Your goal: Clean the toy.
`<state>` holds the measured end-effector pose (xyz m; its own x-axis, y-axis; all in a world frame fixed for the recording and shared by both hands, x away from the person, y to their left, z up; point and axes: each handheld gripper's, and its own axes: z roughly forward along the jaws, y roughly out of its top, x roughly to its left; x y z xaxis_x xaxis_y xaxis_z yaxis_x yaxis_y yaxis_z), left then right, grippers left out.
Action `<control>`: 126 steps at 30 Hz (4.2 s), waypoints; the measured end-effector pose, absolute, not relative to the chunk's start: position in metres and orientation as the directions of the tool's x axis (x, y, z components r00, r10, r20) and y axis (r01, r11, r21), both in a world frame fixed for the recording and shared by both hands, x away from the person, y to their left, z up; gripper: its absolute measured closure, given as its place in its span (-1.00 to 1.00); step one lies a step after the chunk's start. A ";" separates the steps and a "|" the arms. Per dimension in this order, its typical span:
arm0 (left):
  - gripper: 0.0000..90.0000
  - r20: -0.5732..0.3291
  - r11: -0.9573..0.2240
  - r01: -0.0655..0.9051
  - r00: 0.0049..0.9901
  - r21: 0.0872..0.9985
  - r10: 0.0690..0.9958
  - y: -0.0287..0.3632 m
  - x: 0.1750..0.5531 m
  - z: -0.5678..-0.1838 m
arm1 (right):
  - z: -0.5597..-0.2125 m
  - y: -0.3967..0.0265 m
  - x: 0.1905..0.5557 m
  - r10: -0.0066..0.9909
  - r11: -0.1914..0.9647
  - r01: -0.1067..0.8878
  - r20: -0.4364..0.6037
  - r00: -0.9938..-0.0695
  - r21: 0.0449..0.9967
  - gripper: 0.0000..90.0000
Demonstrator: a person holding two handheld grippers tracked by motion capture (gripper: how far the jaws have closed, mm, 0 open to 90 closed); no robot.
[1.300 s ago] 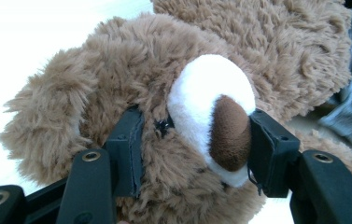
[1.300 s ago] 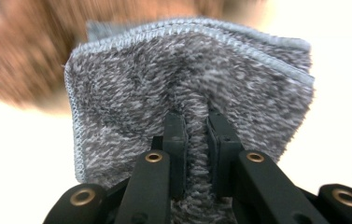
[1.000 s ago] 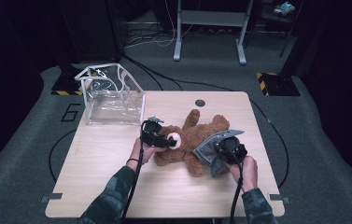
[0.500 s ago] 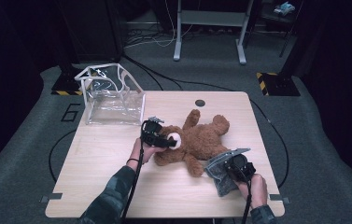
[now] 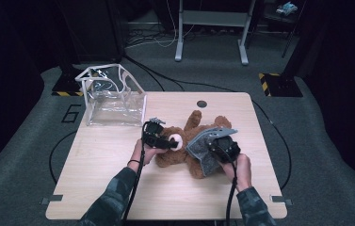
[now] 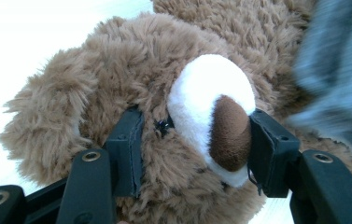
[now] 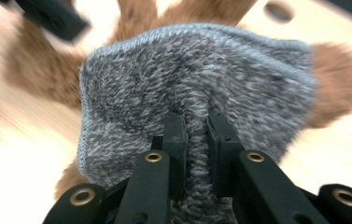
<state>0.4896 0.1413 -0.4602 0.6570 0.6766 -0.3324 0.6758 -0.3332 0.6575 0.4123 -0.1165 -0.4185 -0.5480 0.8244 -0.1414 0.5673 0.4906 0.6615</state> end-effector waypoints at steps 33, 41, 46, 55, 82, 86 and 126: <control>-0.01 -0.338 -0.335 0.679 0.658 0.654 0.673 0.142 0.490 -0.461 | -0.415 -0.111 0.421 0.823 0.504 0.562 -0.167 -0.543 0.656 0.78; -0.01 -0.329 -0.348 0.674 0.665 0.652 0.671 0.141 0.489 -0.461 | -0.441 -0.108 0.418 0.817 0.523 0.583 -0.172 -0.550 0.621 0.80; -0.01 -0.329 -0.347 0.674 0.664 0.652 0.672 0.141 0.489 -0.461 | -0.456 -0.110 0.409 0.810 0.535 0.601 -0.158 -0.565 0.594 0.81; -0.01 -0.341 -0.333 0.682 0.655 0.651 0.674 0.142 0.490 -0.461 | -0.493 -0.113 0.404 0.808 0.545 0.663 -0.111 -0.579 0.512 0.80; -0.02 -0.343 -0.325 0.677 0.657 0.661 0.671 0.143 0.489 -0.463 | -0.491 -0.115 0.405 0.816 0.523 0.665 -0.088 -0.572 0.532 0.79; -0.02 -0.344 -0.324 0.678 0.656 0.660 0.671 0.143 0.489 -0.462 | -0.488 -0.121 0.401 0.825 0.503 0.676 -0.066 -0.561 0.539 0.78; -0.02 -0.345 -0.322 0.677 0.656 0.661 0.671 0.144 0.489 -0.463 | -0.447 -0.093 0.383 0.764 0.538 0.659 0.027 -0.645 0.526 0.77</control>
<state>0.4888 0.1436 -0.4629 0.6560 0.6711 -0.3454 0.6774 -0.3218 0.6615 0.3825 -0.0930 -0.4474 -0.6452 0.7636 0.0272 0.6586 0.5377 0.5264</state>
